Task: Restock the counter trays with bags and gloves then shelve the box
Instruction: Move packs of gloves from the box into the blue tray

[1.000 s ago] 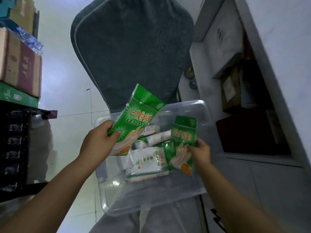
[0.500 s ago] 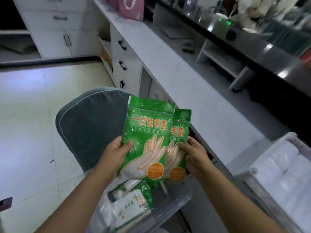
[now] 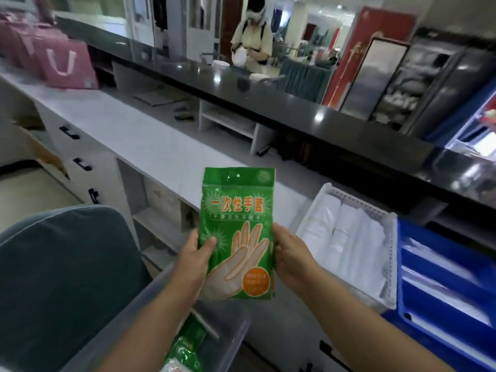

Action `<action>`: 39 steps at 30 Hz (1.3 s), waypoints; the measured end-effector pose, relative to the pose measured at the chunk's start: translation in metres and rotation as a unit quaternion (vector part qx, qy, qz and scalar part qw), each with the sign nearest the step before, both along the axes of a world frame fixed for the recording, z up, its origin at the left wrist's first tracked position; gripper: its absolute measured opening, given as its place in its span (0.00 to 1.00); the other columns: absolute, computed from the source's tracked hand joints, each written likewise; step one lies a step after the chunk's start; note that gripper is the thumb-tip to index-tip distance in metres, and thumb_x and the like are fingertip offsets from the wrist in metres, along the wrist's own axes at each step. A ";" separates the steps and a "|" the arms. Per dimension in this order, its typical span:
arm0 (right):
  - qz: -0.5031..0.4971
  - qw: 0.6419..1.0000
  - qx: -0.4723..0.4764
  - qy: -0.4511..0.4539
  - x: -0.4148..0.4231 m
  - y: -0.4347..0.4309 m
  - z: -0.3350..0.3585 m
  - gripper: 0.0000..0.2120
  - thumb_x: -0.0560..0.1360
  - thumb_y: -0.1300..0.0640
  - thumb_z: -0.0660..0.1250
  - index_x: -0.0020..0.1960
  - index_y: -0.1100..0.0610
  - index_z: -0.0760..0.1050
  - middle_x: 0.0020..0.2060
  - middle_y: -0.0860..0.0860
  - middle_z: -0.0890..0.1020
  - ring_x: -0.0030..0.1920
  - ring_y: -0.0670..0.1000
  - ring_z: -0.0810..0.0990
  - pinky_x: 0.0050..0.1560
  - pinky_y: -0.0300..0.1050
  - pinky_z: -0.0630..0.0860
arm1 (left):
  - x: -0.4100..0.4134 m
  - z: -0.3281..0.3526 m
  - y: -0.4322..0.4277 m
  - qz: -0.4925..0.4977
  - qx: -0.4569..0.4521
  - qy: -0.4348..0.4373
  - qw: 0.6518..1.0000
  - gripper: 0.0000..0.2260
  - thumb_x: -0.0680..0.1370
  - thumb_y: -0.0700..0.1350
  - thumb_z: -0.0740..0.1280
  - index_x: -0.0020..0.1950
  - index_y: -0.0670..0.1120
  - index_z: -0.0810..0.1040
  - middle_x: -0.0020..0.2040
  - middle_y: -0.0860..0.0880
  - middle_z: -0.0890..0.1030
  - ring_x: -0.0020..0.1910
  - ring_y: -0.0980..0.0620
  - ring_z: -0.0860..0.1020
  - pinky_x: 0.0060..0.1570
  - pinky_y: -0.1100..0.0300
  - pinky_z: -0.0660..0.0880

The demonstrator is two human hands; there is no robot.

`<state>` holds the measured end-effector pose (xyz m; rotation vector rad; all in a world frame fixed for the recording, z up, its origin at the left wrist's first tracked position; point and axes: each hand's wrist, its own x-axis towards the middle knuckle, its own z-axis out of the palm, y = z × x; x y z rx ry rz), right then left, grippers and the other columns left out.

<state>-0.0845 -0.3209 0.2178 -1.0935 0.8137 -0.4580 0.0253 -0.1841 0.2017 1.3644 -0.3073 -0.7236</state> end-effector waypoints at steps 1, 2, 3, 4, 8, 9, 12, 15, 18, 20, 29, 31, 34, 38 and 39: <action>-0.003 1.000 -0.016 0.015 -0.010 -0.006 0.000 0.20 0.79 0.49 0.58 0.58 0.64 0.75 0.52 0.63 0.82 0.50 0.61 0.82 0.55 0.56 0.79 | -0.006 0.002 -0.009 -0.003 0.000 -0.007 1.000 0.08 0.80 0.40 0.60 0.47 0.51 0.76 0.45 0.47 0.83 0.45 0.47 0.82 0.47 0.50 0.78; -0.001 0.999 -0.033 0.031 -0.021 -0.013 0.001 0.21 0.78 0.45 0.58 0.58 0.61 0.75 0.52 0.61 0.83 0.52 0.60 0.82 0.57 0.57 0.77 | -0.013 0.003 -0.019 -0.011 0.000 -0.014 1.000 0.08 0.80 0.40 0.60 0.47 0.52 0.76 0.45 0.46 0.84 0.45 0.46 0.82 0.47 0.48 0.79; 0.001 0.998 -0.043 0.042 -0.032 -0.020 0.000 0.22 0.76 0.43 0.60 0.58 0.60 0.75 0.51 0.60 0.83 0.52 0.59 0.82 0.58 0.58 0.77 | -0.022 0.005 -0.029 -0.022 -0.001 -0.024 0.999 0.08 0.80 0.41 0.61 0.47 0.53 0.76 0.47 0.45 0.84 0.47 0.44 0.82 0.49 0.45 0.79; 0.001 0.998 -0.047 0.048 -0.044 -0.027 0.000 0.23 0.74 0.42 0.64 0.58 0.60 0.74 0.51 0.59 0.83 0.51 0.59 0.83 0.57 0.58 0.77 | -0.032 0.008 -0.040 -0.031 -0.008 -0.032 0.999 0.08 0.80 0.41 0.61 0.48 0.54 0.75 0.48 0.44 0.83 0.49 0.43 0.82 0.50 0.43 0.78; 0.010 0.999 -0.041 0.033 -0.094 -0.056 -0.001 0.29 0.65 0.49 0.76 0.59 0.63 0.72 0.50 0.62 0.83 0.48 0.60 0.83 0.51 0.53 0.80 | -0.082 0.022 -0.085 -0.039 -0.031 -0.062 0.997 0.13 0.78 0.35 0.63 0.53 0.54 0.69 0.50 0.43 0.80 0.46 0.45 0.81 0.47 0.49 0.78; 0.005 0.999 -0.043 0.027 -0.106 -0.064 0.000 0.28 0.65 0.52 0.76 0.60 0.64 0.73 0.50 0.62 0.83 0.48 0.61 0.83 0.50 0.53 0.80 | -0.095 0.024 -0.097 -0.045 -0.033 -0.060 0.997 0.15 0.77 0.35 0.63 0.56 0.53 0.68 0.49 0.43 0.80 0.46 0.46 0.81 0.47 0.49 0.78; -0.038 0.996 -0.079 0.032 -0.149 -0.092 0.006 0.20 0.69 0.58 0.74 0.57 0.61 0.74 0.47 0.59 0.84 0.44 0.56 0.84 0.45 0.49 0.81 | -0.136 0.028 -0.132 -0.071 -0.027 -0.066 0.995 0.13 0.77 0.36 0.64 0.57 0.52 0.70 0.50 0.46 0.81 0.47 0.49 0.82 0.49 0.51 0.78; -0.062 0.989 -0.130 0.046 -0.195 -0.127 0.011 0.20 0.66 0.55 0.76 0.55 0.55 0.74 0.47 0.55 0.84 0.45 0.54 0.84 0.49 0.52 0.81 | -0.180 0.033 -0.169 -0.082 -0.009 -0.065 0.995 0.07 0.78 0.39 0.63 0.50 0.51 0.74 0.50 0.46 0.83 0.49 0.47 0.82 0.52 0.48 0.79; -0.064 0.985 -0.160 0.032 -0.241 -0.164 0.013 0.26 0.62 0.53 0.77 0.57 0.55 0.73 0.49 0.55 0.84 0.48 0.55 0.84 0.51 0.52 0.80 | -0.224 0.037 -0.208 -0.085 0.002 -0.068 0.994 0.05 0.79 0.42 0.63 0.52 0.49 0.76 0.49 0.45 0.84 0.49 0.46 0.83 0.52 0.45 0.79; -0.067 0.981 -0.178 0.022 -0.270 -0.188 0.014 0.22 0.64 0.58 0.77 0.55 0.56 0.74 0.47 0.54 0.84 0.45 0.51 0.84 0.46 0.45 0.80 | -0.253 0.041 -0.234 -0.089 -0.004 -0.074 0.993 0.04 0.79 0.42 0.62 0.52 0.49 0.75 0.49 0.46 0.84 0.48 0.47 0.83 0.49 0.47 0.80; -0.167 0.931 -0.300 0.121 -0.395 -0.284 0.031 0.16 0.65 0.65 0.76 0.43 0.50 0.72 0.38 0.47 0.81 0.36 0.45 0.80 0.39 0.37 0.78 | -0.324 0.027 -0.331 -0.166 0.075 -0.225 0.957 0.14 0.76 0.38 0.67 0.61 0.45 0.73 0.52 0.48 0.78 0.46 0.60 0.76 0.43 0.69 0.71; -0.199 0.909 -0.327 0.163 -0.423 -0.304 0.036 0.16 0.65 0.62 0.77 0.42 0.49 0.72 0.37 0.45 0.81 0.37 0.44 0.80 0.41 0.42 0.77 | -0.328 0.021 -0.351 -0.200 0.112 -0.279 0.933 0.16 0.75 0.39 0.67 0.62 0.45 0.72 0.53 0.49 0.77 0.44 0.59 0.75 0.44 0.66 0.71; -0.233 0.857 -0.380 0.259 -0.460 -0.323 0.045 0.17 0.64 0.56 0.78 0.46 0.49 0.72 0.38 0.43 0.80 0.40 0.48 0.81 0.43 0.47 0.78 | -0.334 0.007 -0.386 -0.290 0.160 -0.381 0.864 0.17 0.76 0.42 0.66 0.64 0.47 0.72 0.57 0.50 0.77 0.51 0.54 0.76 0.52 0.60 0.72; -0.251 0.778 -0.441 0.370 -0.495 -0.332 0.056 0.18 0.63 0.52 0.78 0.45 0.52 0.72 0.36 0.48 0.79 0.39 0.54 0.79 0.40 0.50 0.76 | -0.350 -0.006 -0.438 -0.407 0.203 -0.526 0.718 0.15 0.79 0.45 0.61 0.66 0.50 0.73 0.67 0.51 0.74 0.63 0.50 0.73 0.59 0.56 0.70; -0.253 0.763 -0.448 0.392 -0.501 -0.333 0.058 0.18 0.63 0.51 0.78 0.46 0.54 0.72 0.36 0.49 0.79 0.39 0.55 0.79 0.39 0.51 0.76 | -0.353 -0.009 -0.451 -0.428 0.208 -0.546 0.690 0.15 0.79 0.44 0.60 0.66 0.50 0.74 0.68 0.51 0.73 0.64 0.49 0.73 0.59 0.55 0.70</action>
